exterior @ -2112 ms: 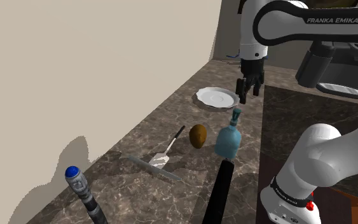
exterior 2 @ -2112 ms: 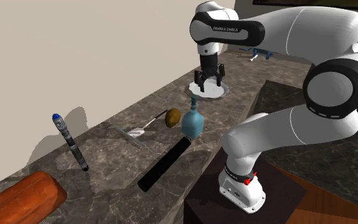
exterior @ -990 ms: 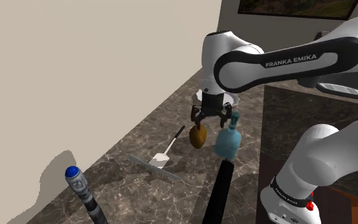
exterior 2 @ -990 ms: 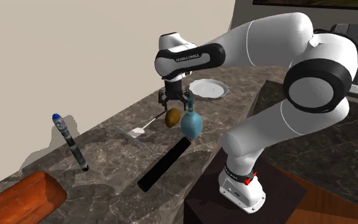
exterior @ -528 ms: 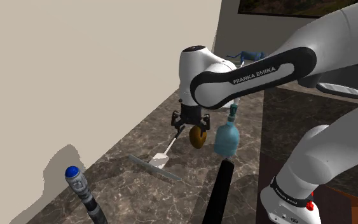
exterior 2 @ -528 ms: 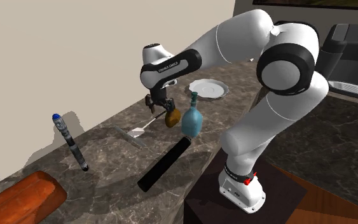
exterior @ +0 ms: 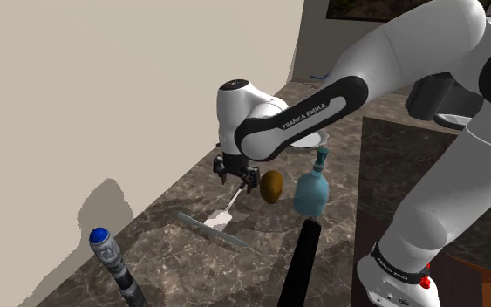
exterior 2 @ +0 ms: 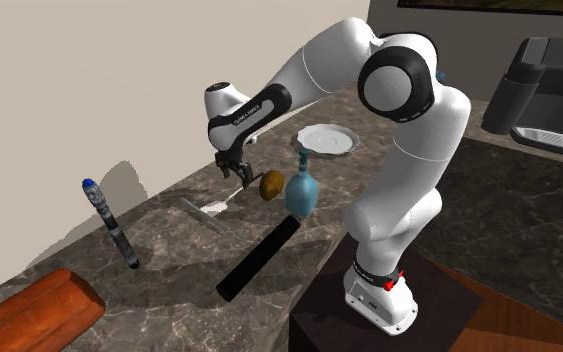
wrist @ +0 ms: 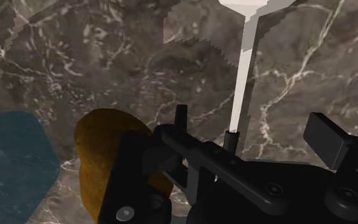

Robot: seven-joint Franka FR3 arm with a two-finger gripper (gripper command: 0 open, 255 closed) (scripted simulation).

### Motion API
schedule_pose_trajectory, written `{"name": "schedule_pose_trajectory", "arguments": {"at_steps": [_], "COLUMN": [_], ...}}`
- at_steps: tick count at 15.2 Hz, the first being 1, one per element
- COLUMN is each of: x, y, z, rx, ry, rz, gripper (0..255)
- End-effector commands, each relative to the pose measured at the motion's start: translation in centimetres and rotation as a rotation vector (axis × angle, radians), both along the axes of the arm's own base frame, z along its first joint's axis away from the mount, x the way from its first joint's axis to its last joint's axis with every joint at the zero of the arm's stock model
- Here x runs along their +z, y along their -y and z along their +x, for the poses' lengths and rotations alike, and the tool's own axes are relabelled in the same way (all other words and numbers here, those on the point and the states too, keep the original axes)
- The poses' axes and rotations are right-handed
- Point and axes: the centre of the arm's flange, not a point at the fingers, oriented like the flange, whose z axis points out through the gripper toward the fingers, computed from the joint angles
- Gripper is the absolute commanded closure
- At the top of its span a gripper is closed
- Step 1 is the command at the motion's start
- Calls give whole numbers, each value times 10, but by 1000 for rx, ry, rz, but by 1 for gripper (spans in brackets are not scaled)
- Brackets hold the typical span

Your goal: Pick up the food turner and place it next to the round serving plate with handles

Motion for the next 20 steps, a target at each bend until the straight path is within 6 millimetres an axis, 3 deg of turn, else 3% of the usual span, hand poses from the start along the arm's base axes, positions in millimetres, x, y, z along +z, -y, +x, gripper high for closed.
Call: {"name": "schedule_pose_trajectory", "arguments": {"at_steps": [1, 6, 13, 14, 20], "x": [-10, -34, -34, -34, -34], "y": [0, 1, 1, 1, 1], "z": [3, 3, 3, 3, 3], "rx": [-10, -10, -10, -10, -10], "ry": [3, 3, 3, 3, 3], "rz": [0, 0, 0, 0, 0], "gripper": [0, 0, 0, 255, 255]}}
